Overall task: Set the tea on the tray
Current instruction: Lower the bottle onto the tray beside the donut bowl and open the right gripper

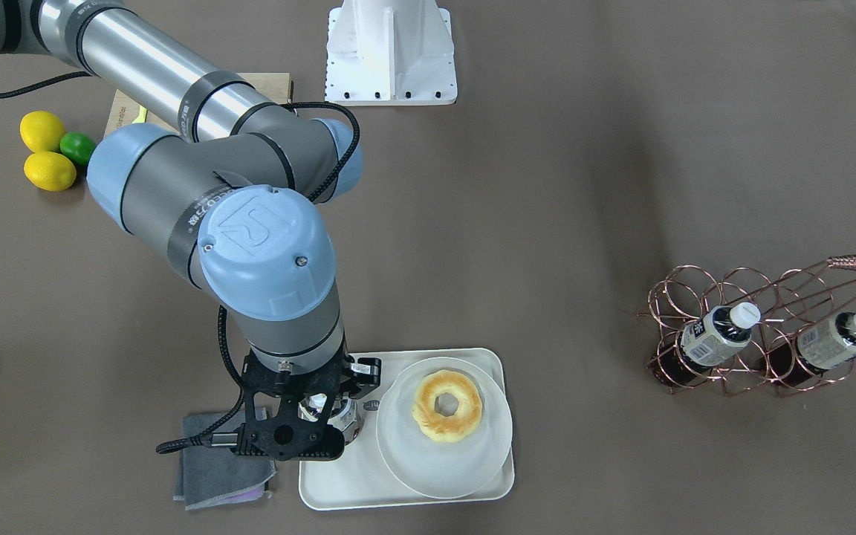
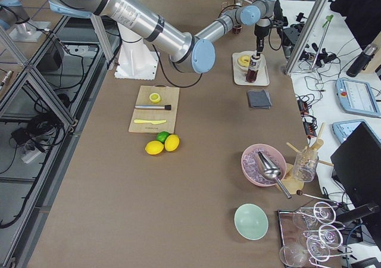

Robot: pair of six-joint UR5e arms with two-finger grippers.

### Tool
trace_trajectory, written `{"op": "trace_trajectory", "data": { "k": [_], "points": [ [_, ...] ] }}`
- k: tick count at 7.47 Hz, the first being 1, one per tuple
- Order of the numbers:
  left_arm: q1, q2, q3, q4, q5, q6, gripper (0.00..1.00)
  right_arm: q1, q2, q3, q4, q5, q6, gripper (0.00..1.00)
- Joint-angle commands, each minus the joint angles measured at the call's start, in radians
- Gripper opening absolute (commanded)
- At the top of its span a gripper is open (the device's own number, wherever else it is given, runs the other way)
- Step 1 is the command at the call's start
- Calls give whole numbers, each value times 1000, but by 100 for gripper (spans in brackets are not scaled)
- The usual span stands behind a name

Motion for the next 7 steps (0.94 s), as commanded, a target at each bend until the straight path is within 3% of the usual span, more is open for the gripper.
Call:
{"op": "trace_trajectory", "data": {
  "k": [1, 4, 7],
  "points": [
    [3, -18, 15, 0, 1, -1, 98, -7, -1, 2, 12, -13, 0, 99],
    [3, -17, 14, 0, -1, -1, 98, -5, 5, 54, -6, -1, 11, 100],
    [3, -17, 14, 0, -1, 0, 98, -5, -21, 406, -446, 22, 8, 100]
  ]
}}
